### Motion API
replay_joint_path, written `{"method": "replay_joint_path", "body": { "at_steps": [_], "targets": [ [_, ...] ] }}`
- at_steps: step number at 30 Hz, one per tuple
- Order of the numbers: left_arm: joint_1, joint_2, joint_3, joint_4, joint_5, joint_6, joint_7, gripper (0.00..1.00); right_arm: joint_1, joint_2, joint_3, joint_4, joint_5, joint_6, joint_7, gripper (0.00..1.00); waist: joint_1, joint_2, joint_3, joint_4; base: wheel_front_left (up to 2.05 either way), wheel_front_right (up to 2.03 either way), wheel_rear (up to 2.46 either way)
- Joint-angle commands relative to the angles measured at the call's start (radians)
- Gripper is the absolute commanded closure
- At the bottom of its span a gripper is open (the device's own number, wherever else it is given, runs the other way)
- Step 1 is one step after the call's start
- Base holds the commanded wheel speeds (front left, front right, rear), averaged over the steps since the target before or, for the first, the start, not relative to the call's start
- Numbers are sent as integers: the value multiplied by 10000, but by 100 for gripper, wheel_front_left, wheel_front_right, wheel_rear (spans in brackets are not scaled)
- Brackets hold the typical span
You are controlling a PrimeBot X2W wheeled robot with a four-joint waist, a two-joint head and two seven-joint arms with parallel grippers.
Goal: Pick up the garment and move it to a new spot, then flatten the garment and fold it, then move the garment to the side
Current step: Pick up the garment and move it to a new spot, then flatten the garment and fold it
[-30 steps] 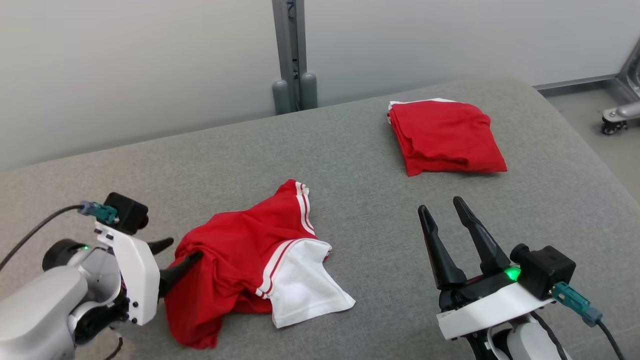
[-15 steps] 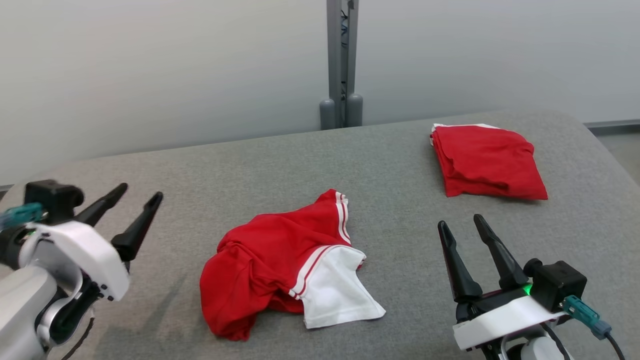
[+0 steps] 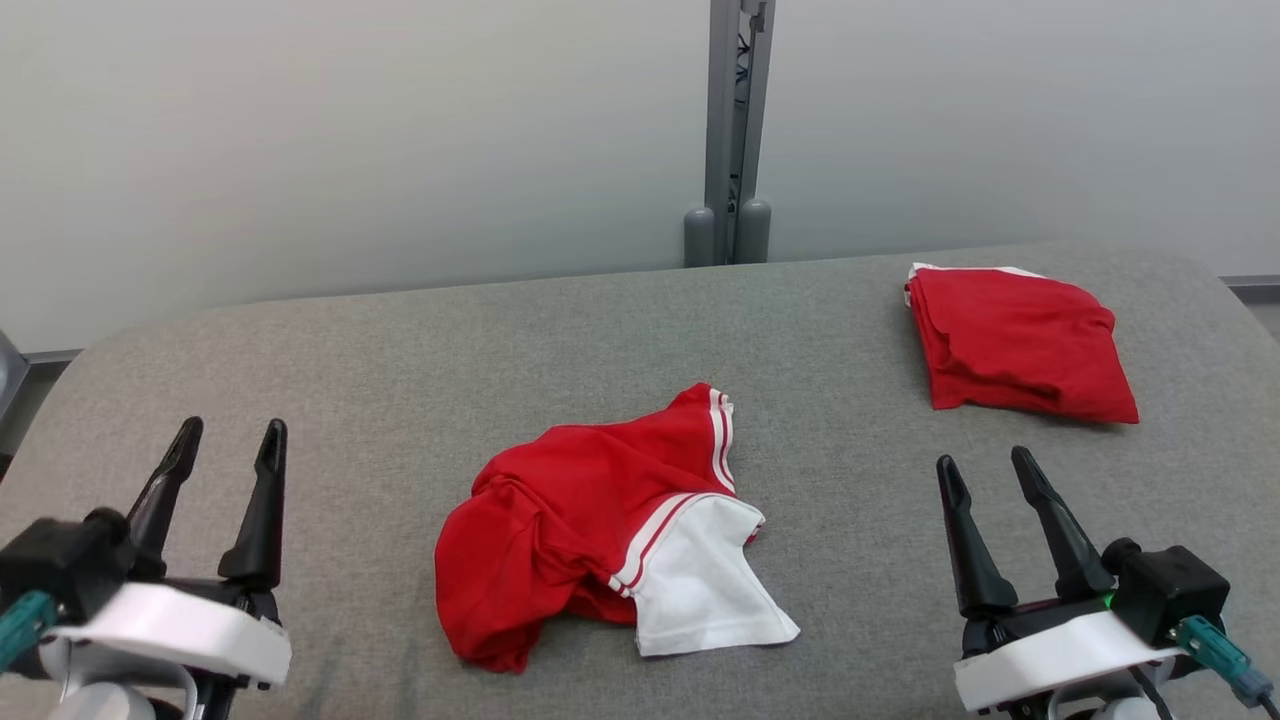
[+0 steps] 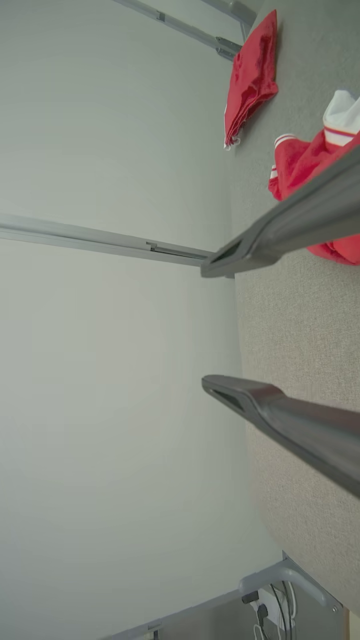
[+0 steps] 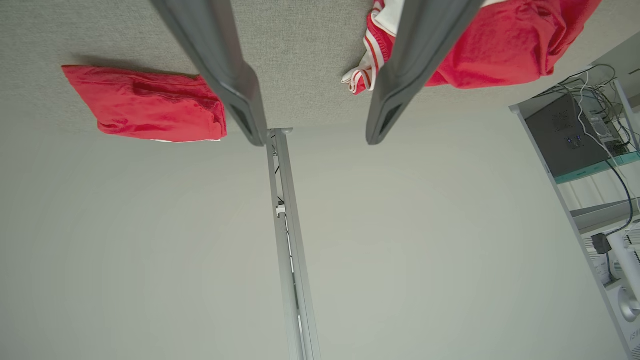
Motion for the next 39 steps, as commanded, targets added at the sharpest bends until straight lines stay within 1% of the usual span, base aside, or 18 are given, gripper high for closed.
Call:
{"method": "replay_joint_path", "body": {
  "at_steps": [1, 4, 8, 12, 16, 20, 25, 31, 39],
  "targets": [
    [443, -359, 703, -309, 568, -128, -14, 0, 107, -53, -87, -51, -117, 5, -51, 0, 0, 0, 19, -17, 0, 0, 0],
    [1638, -1296, 2094, -730, 1593, -481, -14, 0, 151, -50, -125, -120, -153, 5, -51, 0, 0, 0, 35, -74, 0, 0, 0],
    [2572, -2418, 3170, -781, 2519, -1241, -15, 0, 218, -50, -98, -181, -89, 5, -51, 0, 0, 0, 65, -144, 0, 0, 0],
    [2890, -3299, 3650, -482, 3186, -1949, -15, 0, 229, -48, -92, -162, -26, 5, -52, 0, 0, 0, 84, -125, 0, 0, 0],
    [2843, -3867, 4053, -154, 3664, -2541, -16, 0, 141, -50, -111, -112, -48, 5, -52, 0, 0, 0, 77, -76, 0, 0, 0],
    [2755, -4196, 4419, 62, 4034, -2907, -16, 0, 96, -50, -133, -92, -92, 5, -52, 0, 0, 0, 59, -56, 0, 0, 0],
    [2691, -4464, 4732, 179, 4355, -3171, -16, 0, 107, -50, -111, -52, -39, 5, -52, 0, 0, 0, 50, -37, 0, 0, 0],
    [2706, -4664, 4913, 293, 4642, -3333, -17, 0, 91, -50, -110, -20, -4, 5, -52, 0, 0, 0, 42, -10, 0, 0, 0],
    [2707, -4785, 5023, 391, 4826, -3409, -17, 0, 70, -50, -98, 9, -18, 5, -52, 0, 0, 0, 26, -8, 0, 0, 0]
  ]
}}
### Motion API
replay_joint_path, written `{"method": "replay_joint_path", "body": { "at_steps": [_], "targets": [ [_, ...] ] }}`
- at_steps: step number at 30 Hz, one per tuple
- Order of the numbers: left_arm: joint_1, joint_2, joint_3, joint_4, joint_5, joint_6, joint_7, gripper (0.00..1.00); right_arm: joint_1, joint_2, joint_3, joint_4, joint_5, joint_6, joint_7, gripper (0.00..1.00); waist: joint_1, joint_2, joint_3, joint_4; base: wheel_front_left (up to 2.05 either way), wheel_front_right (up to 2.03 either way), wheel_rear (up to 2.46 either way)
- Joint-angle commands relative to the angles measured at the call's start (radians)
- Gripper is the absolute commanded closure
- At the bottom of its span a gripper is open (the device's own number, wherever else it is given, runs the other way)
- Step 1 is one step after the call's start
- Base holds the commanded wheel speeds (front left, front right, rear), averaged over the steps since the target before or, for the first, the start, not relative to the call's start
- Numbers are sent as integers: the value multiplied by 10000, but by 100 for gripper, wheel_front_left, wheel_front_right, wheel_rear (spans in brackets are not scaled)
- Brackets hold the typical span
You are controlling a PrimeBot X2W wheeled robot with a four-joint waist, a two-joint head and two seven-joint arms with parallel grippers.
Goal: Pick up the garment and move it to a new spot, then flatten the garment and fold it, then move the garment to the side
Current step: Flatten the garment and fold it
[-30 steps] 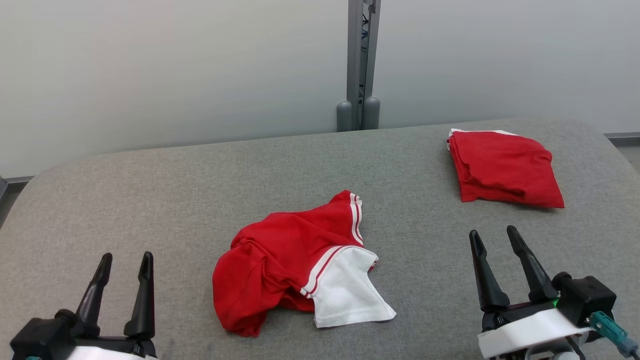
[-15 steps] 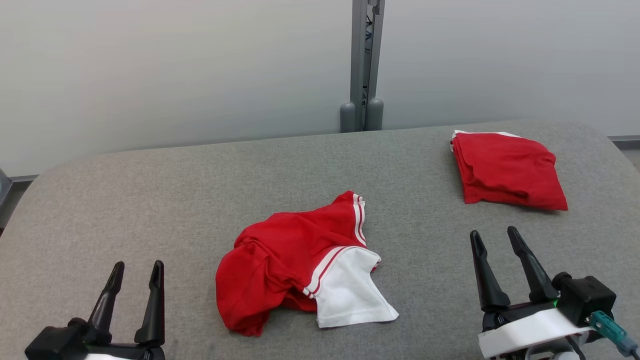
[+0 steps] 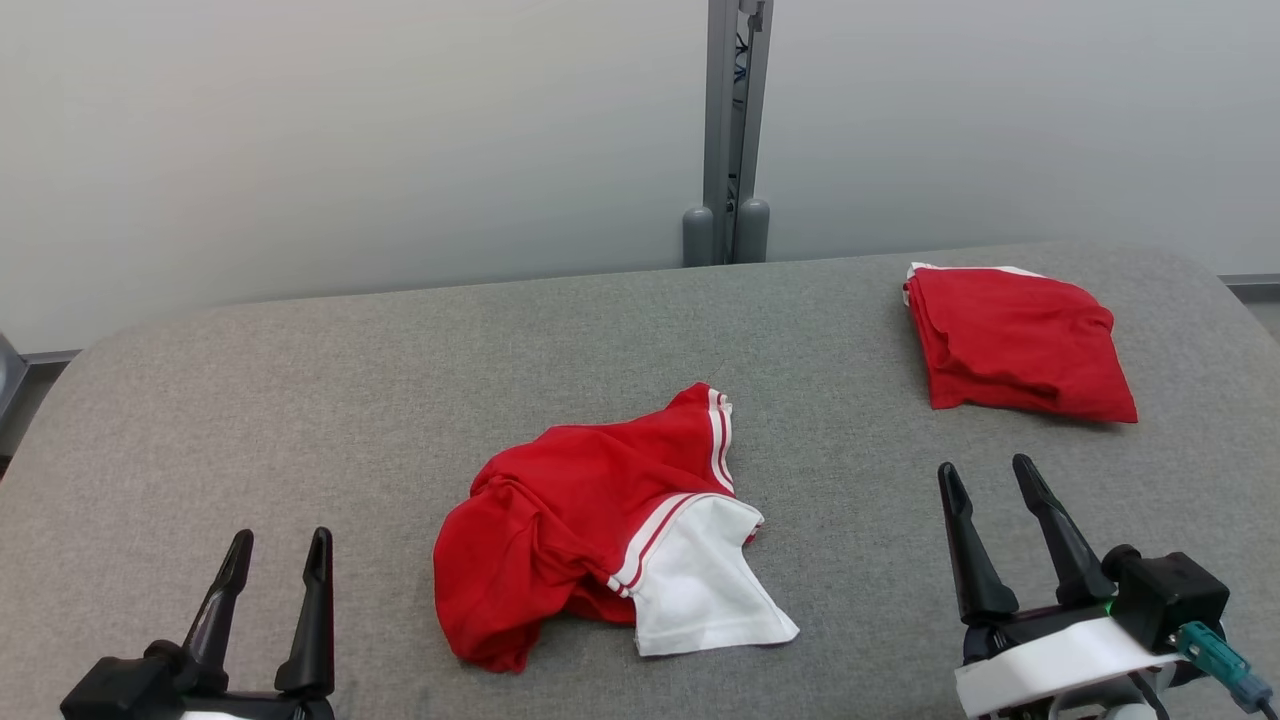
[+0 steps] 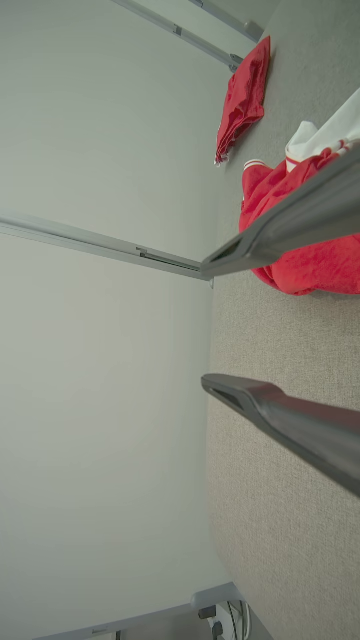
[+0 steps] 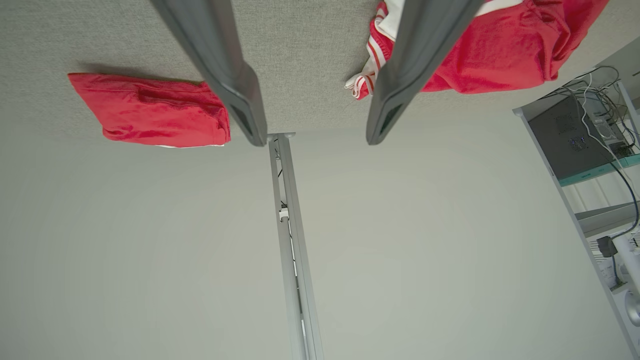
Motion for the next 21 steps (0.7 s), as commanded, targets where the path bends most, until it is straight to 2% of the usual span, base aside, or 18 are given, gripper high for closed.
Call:
{"method": "replay_joint_path", "body": {
  "at_steps": [1, 9, 12, 13, 21],
  "targets": [
    [-133, 20, 63, 22, 73, -60, -13, 0, -46, -54, -14, 21, 27, 5, -52, 0, 0, -1, -2, -5, 0, 0, 0],
    [-211, -72, -15, 137, 119, -63, -13, 0, -259, -46, 594, 602, 225, 5, 60, 0, 0, -1, 14, 193, 0, 0, 0],
    [-238, -86, -68, 219, 98, -71, -13, 0, -571, -46, 1196, 1410, 374, 5, 864, 0, 0, -1, 1, 466, 0, 0, 0],
    [-280, -81, -125, 283, 92, -74, -13, 0, -754, -66, 1557, 2002, 584, 4, 1469, 0, 0, -1, -5, 729, 0, 0, 0],
    [-358, 59, -207, 420, -70, -77, -13, 0, -1450, -59, 1990, 3957, 488, 5, 3375, 0, 0, -1, -3, 1735, 0, 0, 0]
  ]
}}
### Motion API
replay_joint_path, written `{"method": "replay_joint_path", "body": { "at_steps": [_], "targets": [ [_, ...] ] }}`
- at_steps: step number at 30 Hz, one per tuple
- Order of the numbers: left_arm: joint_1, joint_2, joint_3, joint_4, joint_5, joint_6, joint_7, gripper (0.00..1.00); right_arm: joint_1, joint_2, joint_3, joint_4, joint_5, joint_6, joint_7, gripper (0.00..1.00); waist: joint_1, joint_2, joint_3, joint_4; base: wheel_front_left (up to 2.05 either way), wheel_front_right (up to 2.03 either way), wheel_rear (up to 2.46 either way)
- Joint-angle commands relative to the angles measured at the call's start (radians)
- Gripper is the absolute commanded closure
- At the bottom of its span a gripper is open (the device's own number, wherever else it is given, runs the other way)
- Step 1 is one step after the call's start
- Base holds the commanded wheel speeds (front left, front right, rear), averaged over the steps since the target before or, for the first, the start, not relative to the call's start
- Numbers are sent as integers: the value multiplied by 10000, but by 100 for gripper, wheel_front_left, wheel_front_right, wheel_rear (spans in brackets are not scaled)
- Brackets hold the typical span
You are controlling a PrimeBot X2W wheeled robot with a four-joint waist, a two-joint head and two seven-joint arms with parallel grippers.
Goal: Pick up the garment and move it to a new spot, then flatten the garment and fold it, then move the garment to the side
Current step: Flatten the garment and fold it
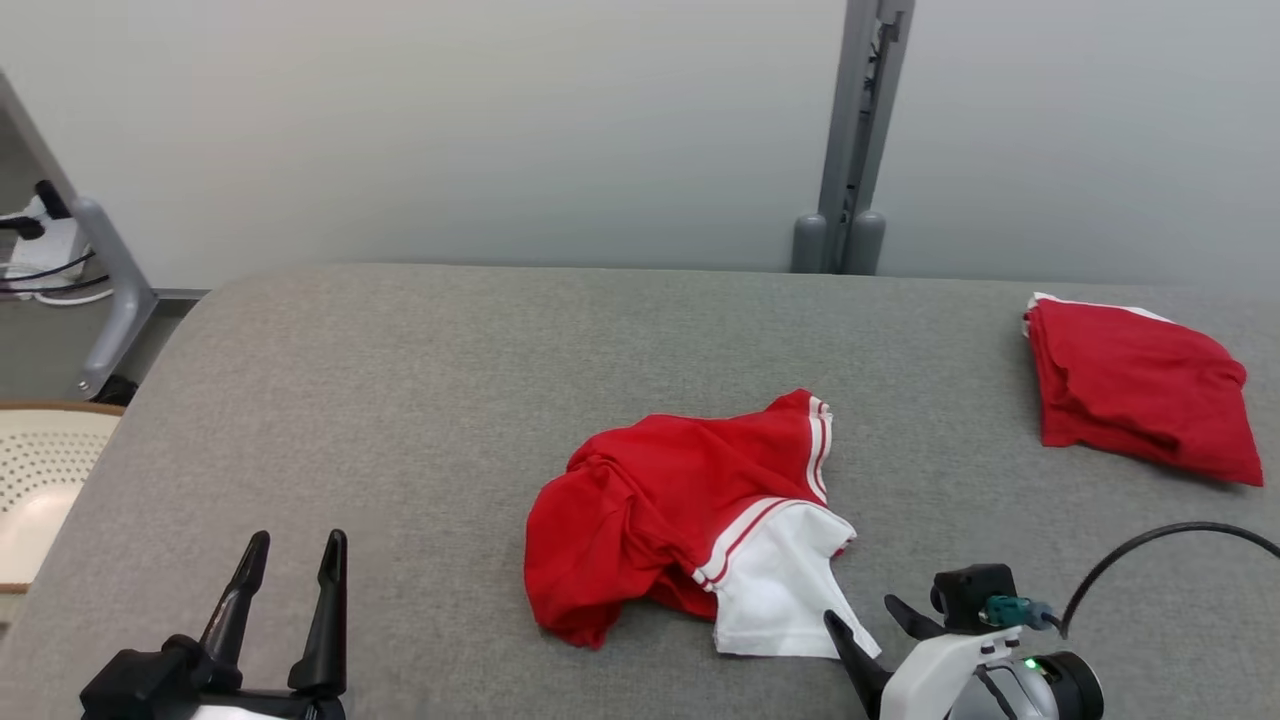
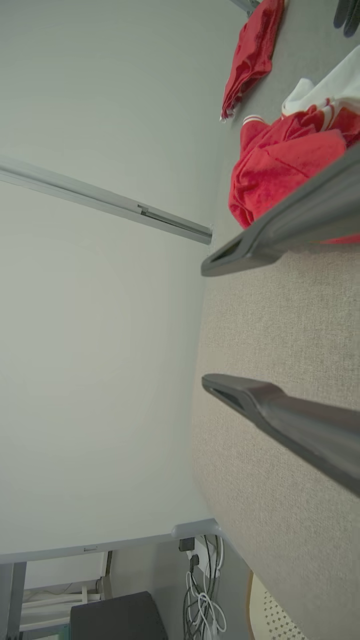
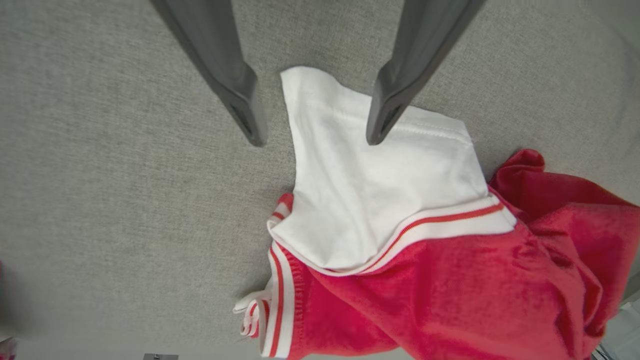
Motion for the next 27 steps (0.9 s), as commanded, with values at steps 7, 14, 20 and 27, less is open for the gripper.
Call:
{"method": "replay_joint_path", "body": {
  "at_steps": [7, 14, 20, 27],
  "targets": [
    [-204, 179, -171, 99, -233, -16, -13, 0, -541, -66, -240, 1252, -407, 4, 283, 0, 0, 0, 41, 868, 0, 0, 0],
    [-227, 254, -246, 163, -334, -13, -13, 0, -768, -46, -690, 2124, -606, 4, 294, 25, 0, 0, 33, 1166, 0, 0, 0],
    [-240, 302, -268, 199, -377, -14, -13, 0, -978, -56, -571, 2412, -501, 4, -18, 100, 0, 0, 31, 1222, 0, 0, 0],
    [-213, 350, -240, 198, -382, -14, -13, 0, -1373, -45, -318, 2189, -420, 4, -587, 100, 0, 0, -38, 1092, 0, 0, 0]
  ]
}}
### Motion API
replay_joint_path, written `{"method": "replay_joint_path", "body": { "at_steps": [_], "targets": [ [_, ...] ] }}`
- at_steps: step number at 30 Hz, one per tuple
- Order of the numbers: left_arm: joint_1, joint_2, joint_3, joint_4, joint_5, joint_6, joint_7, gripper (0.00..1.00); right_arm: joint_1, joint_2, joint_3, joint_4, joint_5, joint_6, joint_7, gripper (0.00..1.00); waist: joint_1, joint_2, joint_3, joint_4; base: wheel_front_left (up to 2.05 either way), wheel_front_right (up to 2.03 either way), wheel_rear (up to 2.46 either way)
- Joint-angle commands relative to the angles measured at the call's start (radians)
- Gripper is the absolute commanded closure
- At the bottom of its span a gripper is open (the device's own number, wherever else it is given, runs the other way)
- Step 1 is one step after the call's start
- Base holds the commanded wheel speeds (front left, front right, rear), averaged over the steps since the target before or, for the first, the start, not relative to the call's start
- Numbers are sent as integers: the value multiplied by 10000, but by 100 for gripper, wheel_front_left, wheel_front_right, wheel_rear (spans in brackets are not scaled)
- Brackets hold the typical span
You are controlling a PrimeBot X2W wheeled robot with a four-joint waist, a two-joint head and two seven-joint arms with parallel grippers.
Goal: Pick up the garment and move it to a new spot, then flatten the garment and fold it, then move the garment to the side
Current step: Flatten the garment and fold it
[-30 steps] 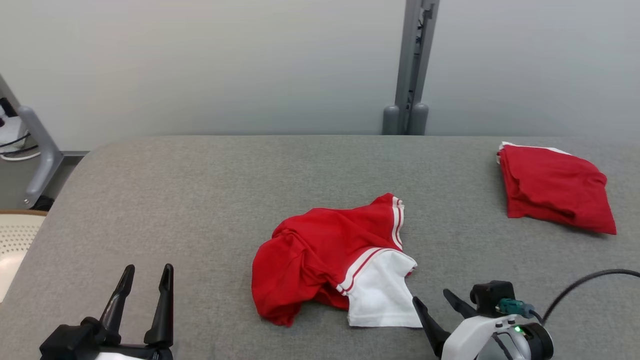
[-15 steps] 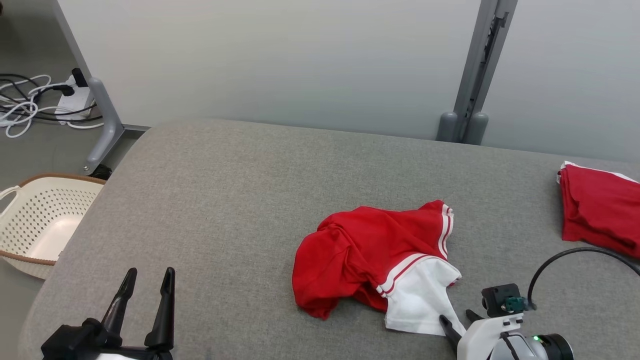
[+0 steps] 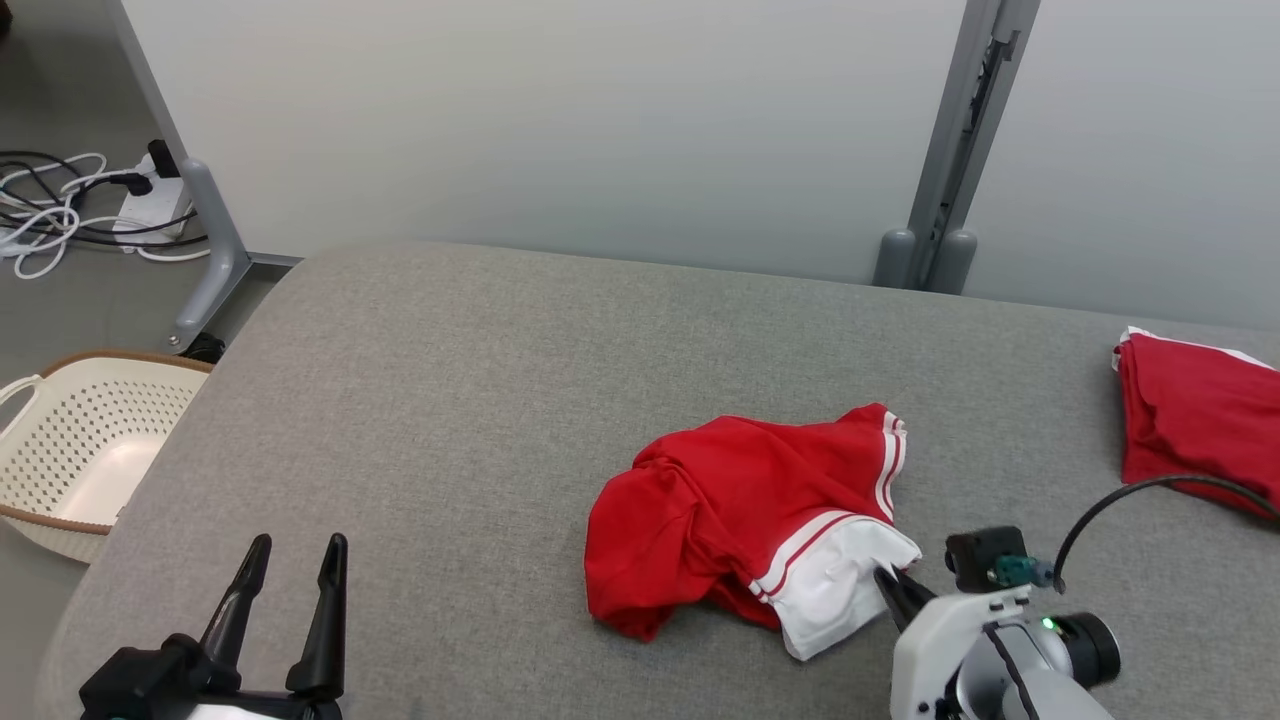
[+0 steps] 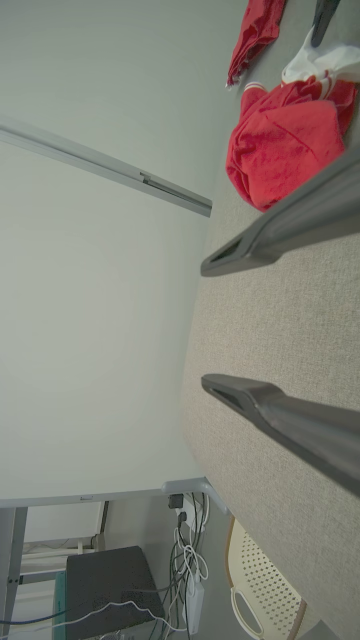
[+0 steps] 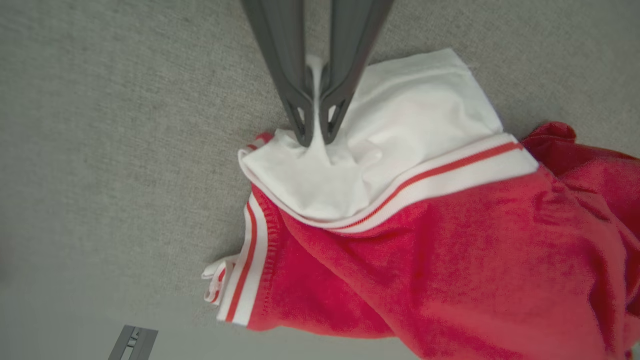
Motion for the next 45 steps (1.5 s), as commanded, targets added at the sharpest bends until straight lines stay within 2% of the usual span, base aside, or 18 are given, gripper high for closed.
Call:
{"method": "replay_joint_path", "body": {
  "at_steps": [1, 5, 8, 18, 24, 32, 37, 38, 39, 40, 45],
  "targets": [
    [-139, 60, 19, -10, -64, -8, -13, 0, -288, -44, 159, -208, 90, 2, -135, 100, 0, -1, -35, -88, 0, 0, 0],
    [-114, 7, -12, 4, -36, -8, -13, 0, -778, -53, 531, -908, 365, 2, -240, 100, 0, -1, -132, -290, 0, 0, 0],
    [-39, -60, -26, 2, -19, -8, -13, 0, -1047, -101, 330, -1344, 196, 2, -237, 100, 0, -1, -192, -440, 0, 0, 0],
    [119, -198, 56, 38, -58, -8, -13, 0, -136, -784, -2067, -3192, -525, 2, 384, 100, 0, -1, -166, -954, 0, 0, 0],
    [24, -163, -1, 49, -85, -9, -13, 0, 1051, -662, -3442, -4171, -1057, 2, 1006, 100, 0, -1, -97, -1329, 0, 0, 0],
    [-103, -92, -118, 130, -147, -9, -13, 0, 2224, -368, -5153, -4767, -2071, 2, 1649, 100, 0, -1, -21, -1626, 0, 0, 0],
    [-164, -47, -211, 220, -191, -9, -13, 0, 2599, -125, -5546, -4639, -2228, 2, 1897, 100, 0, -1, -30, -1663, 0, 0, 0],
    [-170, -37, -224, 237, -204, -9, -13, 0, 2646, -105, -5544, -4565, -2236, 2, 1894, 91, 0, -1, -33, -1669, 0, 0, 0],
    [-170, -37, -224, 237, -204, -9, -13, 0, 2646, -105, -5544, -4565, -2236, 2, 1894, 91, 0, -1, -33, -1669, 0, 0, 0],
    [-174, -20, -243, 250, -216, -9, -13, 0, 2662, -81, -5534, -4487, -2234, 2, 1865, 0, 0, -1, -35, -1677, 0, 0, 0],
    [-205, 61, -259, 314, -273, -9, -13, 0, 2442, -39, -5261, -4413, -1984, 2, 1469, 0, 0, -1, -62, -1740, 0, 0, 0]
  ]
}}
